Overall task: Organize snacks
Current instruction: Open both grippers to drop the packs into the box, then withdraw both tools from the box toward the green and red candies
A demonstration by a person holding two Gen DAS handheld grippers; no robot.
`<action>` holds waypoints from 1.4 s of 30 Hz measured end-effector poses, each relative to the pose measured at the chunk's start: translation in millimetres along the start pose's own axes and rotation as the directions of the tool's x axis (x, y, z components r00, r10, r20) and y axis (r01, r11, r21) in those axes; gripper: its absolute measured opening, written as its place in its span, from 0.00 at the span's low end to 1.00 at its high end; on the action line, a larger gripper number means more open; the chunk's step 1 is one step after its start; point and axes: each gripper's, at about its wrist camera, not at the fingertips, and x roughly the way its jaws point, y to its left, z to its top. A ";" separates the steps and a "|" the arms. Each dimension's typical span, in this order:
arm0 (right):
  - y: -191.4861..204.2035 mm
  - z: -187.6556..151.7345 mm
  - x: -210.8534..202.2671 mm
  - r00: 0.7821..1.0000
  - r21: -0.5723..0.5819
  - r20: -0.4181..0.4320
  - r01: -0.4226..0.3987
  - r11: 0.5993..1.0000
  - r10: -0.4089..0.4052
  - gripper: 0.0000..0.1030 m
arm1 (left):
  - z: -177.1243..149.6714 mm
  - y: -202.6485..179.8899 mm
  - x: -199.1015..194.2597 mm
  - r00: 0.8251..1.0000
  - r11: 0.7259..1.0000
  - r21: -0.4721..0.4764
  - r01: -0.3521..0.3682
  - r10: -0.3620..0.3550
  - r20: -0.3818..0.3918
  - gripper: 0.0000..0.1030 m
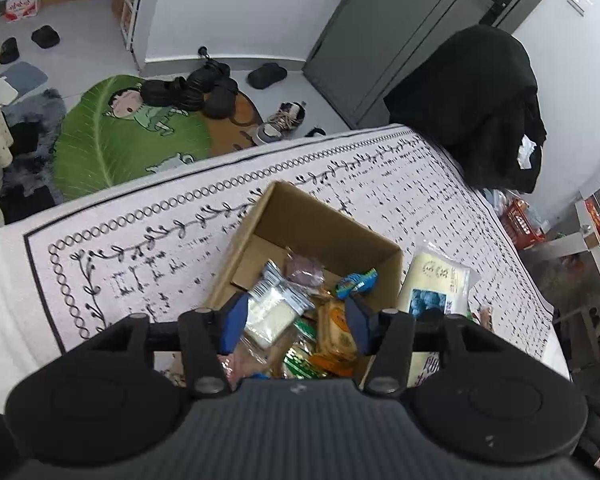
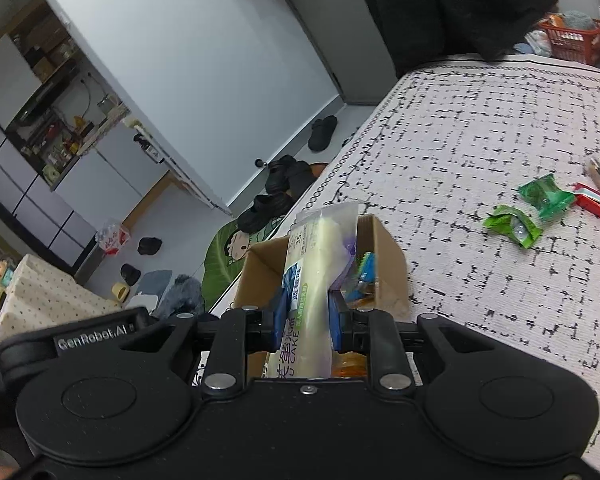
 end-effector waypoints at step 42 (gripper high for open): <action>-77.1 9.3 -79.3 0.982 -0.018 0.104 0.160 0.987 -0.157 0.97 | -27.1 -59.5 -16.1 0.998 0.988 0.149 -0.039 0.031 0.059 1.00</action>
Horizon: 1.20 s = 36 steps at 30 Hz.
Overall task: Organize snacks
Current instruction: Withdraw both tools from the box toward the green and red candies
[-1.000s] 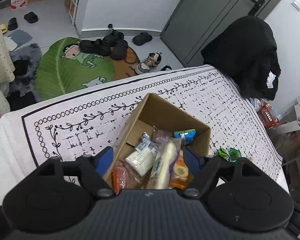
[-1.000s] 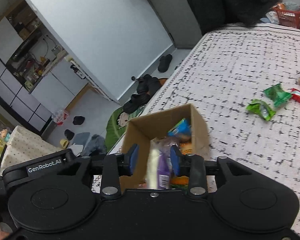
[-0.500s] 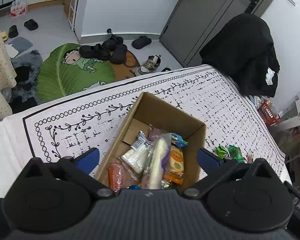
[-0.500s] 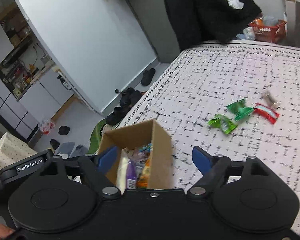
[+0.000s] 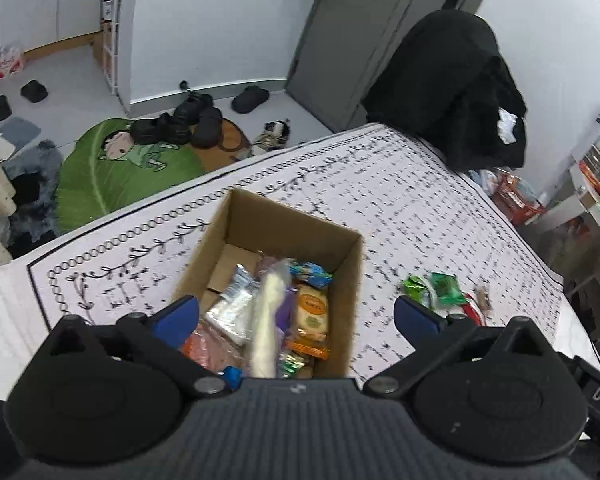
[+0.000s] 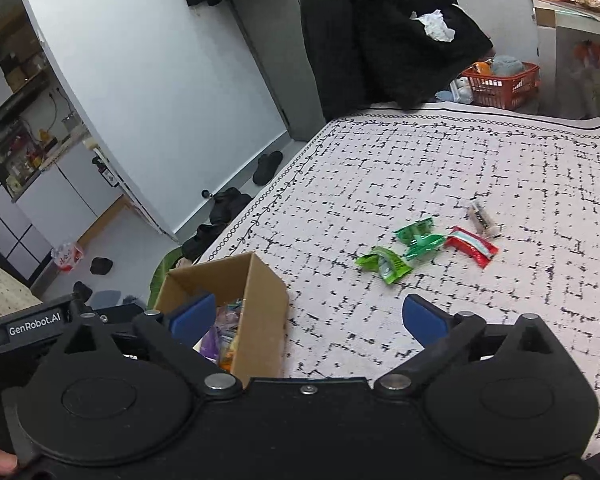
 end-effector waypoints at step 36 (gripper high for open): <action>-132.4 -7.1 0.1 0.999 0.161 -0.014 0.043 0.986 -0.041 1.00 | -37.6 -107.4 35.7 0.994 0.985 0.135 0.103 -0.098 -0.046 1.00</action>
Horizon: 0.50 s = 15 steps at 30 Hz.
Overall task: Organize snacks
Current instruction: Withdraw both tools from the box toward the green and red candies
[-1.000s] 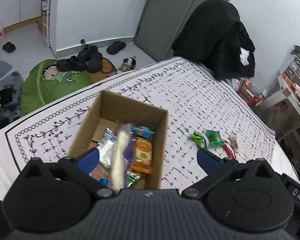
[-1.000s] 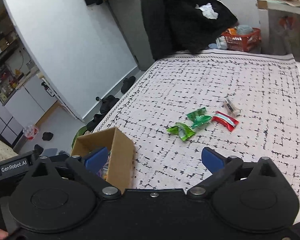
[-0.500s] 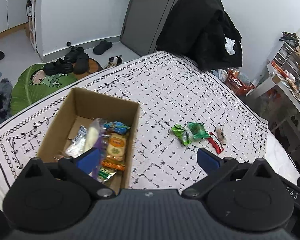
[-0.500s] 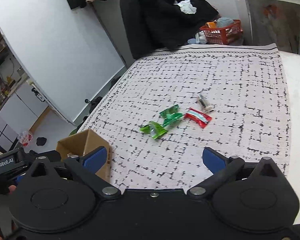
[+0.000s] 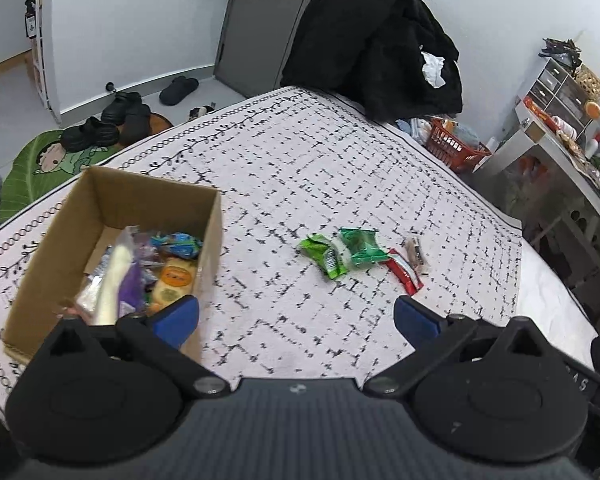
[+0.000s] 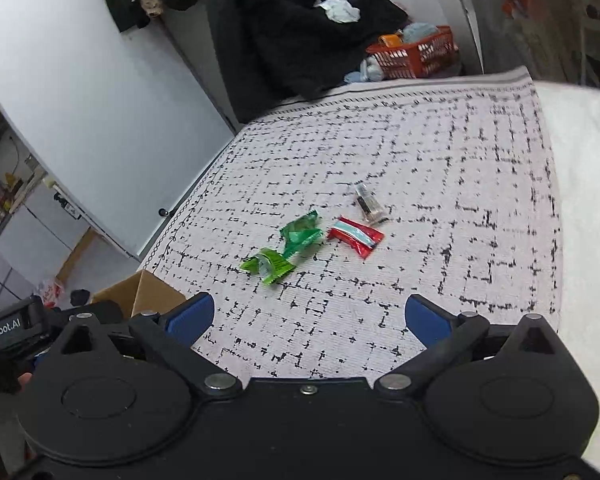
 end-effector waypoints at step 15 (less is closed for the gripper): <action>-44.4 12.6 36.6 0.998 0.157 -0.017 -0.059 0.986 0.063 1.00 | 7.5 -32.7 49.2 1.000 1.000 -0.030 0.006 -0.006 0.001 1.00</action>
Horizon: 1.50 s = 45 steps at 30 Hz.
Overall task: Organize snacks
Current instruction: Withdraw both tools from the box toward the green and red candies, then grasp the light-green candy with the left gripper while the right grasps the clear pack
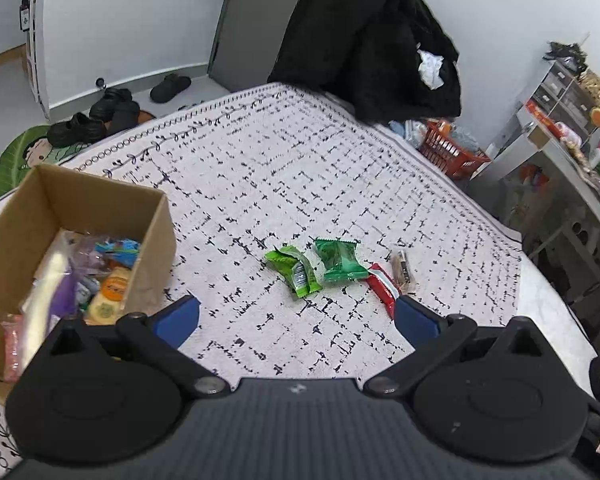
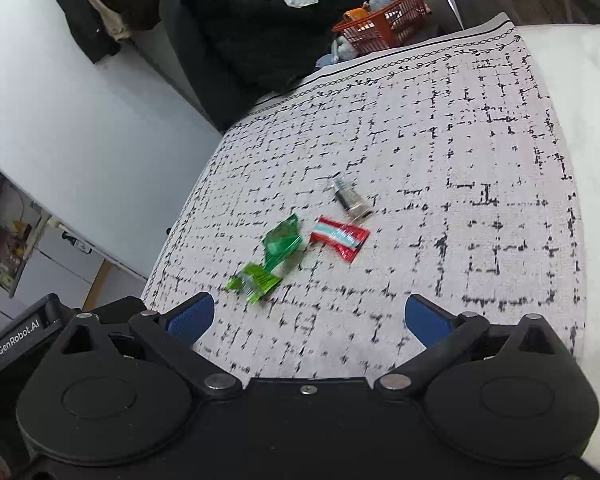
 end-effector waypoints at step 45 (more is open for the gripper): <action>-18.2 70.6 132.9 0.991 -0.176 -0.069 0.103 0.979 -0.117 0.19 | 12.8 -10.1 161.4 0.989 0.979 -0.158 -0.131 0.118 -0.089 0.32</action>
